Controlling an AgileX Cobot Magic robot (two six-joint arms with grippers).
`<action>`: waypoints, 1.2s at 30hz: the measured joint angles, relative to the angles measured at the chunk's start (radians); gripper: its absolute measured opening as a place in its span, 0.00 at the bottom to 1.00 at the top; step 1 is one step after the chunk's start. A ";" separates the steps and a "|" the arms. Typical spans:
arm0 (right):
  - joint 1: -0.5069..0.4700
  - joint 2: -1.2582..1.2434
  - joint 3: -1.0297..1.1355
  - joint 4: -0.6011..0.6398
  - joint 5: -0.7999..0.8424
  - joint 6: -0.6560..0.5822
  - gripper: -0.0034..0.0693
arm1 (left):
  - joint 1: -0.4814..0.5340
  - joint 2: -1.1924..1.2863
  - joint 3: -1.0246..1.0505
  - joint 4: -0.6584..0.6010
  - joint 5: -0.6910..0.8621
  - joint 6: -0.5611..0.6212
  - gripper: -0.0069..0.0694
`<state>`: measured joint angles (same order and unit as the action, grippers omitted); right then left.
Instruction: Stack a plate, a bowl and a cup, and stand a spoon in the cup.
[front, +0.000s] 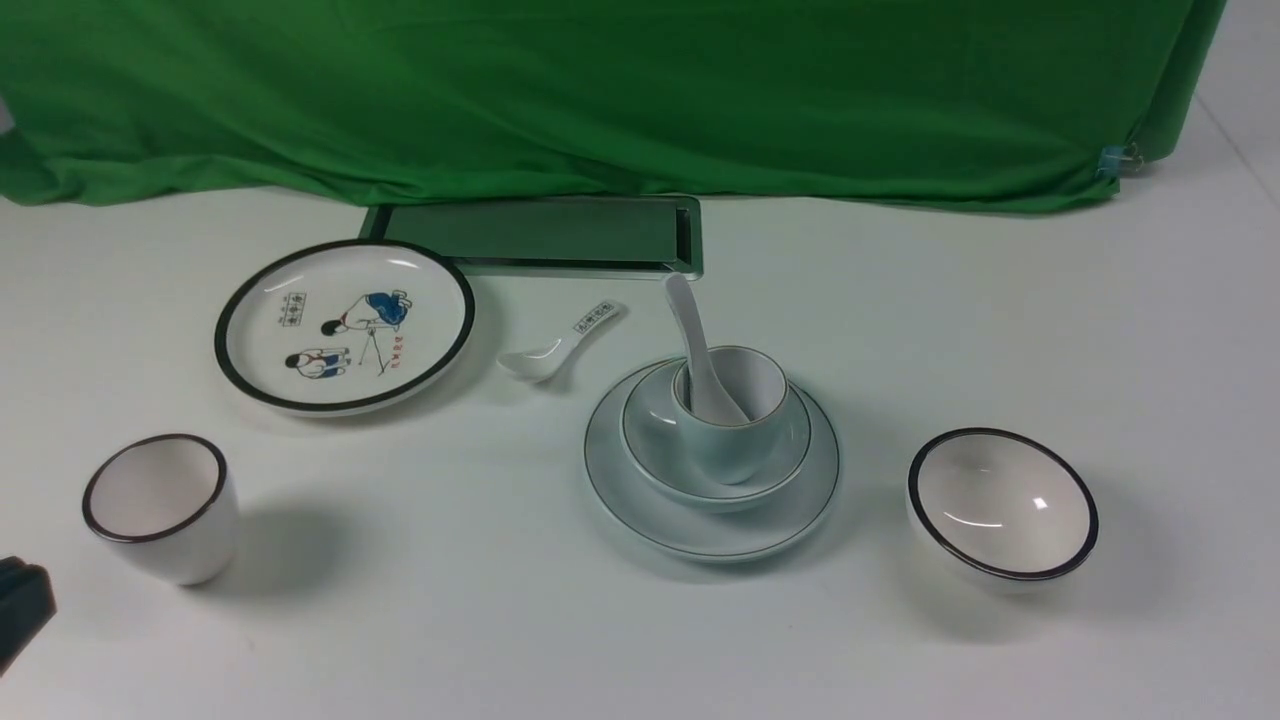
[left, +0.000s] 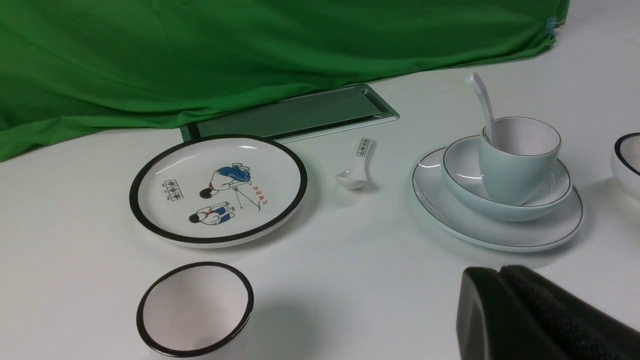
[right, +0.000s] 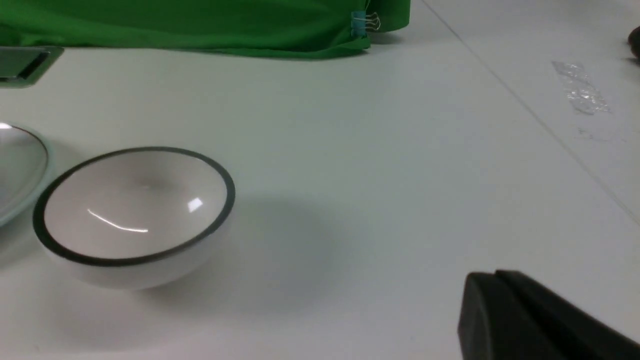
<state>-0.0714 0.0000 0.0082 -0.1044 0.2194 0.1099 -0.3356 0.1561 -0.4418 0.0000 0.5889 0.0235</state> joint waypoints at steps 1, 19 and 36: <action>0.000 0.000 0.000 0.008 0.000 0.000 0.06 | 0.000 0.000 0.000 0.000 0.000 0.000 0.05; 0.000 0.000 0.000 0.048 0.001 -0.001 0.07 | 0.000 0.000 0.000 0.000 0.000 0.000 0.05; 0.000 0.000 0.000 0.048 0.001 -0.001 0.12 | 0.003 -0.001 0.006 0.005 -0.004 0.002 0.05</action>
<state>-0.0714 0.0000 0.0082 -0.0560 0.2206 0.1094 -0.3321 0.1551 -0.4358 0.0053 0.5852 0.0258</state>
